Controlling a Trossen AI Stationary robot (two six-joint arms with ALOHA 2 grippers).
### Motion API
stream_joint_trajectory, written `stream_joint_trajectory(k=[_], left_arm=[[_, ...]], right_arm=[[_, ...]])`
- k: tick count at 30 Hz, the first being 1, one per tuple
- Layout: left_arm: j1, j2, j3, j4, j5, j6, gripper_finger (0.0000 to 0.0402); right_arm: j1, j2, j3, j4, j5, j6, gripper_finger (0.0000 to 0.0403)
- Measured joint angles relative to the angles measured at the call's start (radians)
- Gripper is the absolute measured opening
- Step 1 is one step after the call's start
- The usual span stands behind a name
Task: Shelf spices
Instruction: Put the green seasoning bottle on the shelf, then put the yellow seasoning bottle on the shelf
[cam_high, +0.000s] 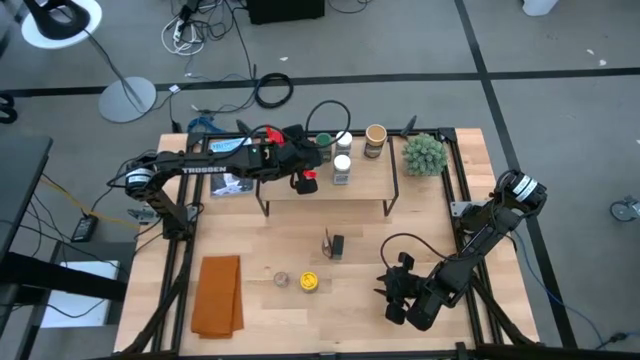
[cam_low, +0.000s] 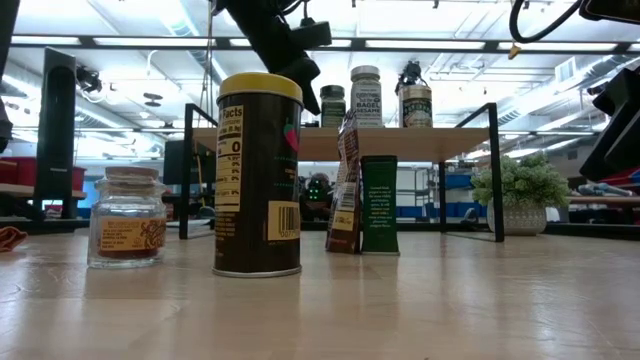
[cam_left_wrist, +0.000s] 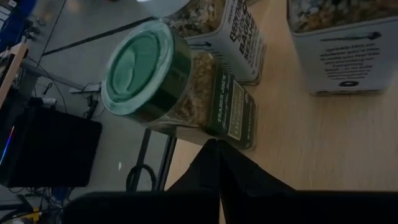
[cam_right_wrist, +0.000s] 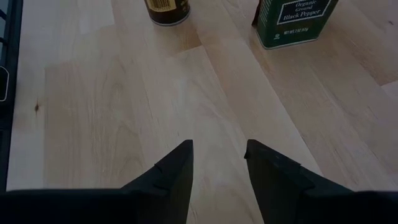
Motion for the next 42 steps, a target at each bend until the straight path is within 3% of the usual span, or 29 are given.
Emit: stream_joint_trajectory(k=[15,34,42], left_arm=[[0.003,0.0,0.0,0.041,0.14,-0.023,0.0],[0.032,0.0,0.0,0.056,0.105,-0.02,0.0],[-0.042,-0.006,0.02,-0.003,0.102,-0.036,0.0]], right_arm=[[0.0,0.0,0.0,-0.007,0.0,0.0,0.0149],[0.0,0.0,0.0,-0.01,0.0,0.0,0.0149],[0.0,0.0,0.0,-0.009,0.0,0.003,0.0149]])
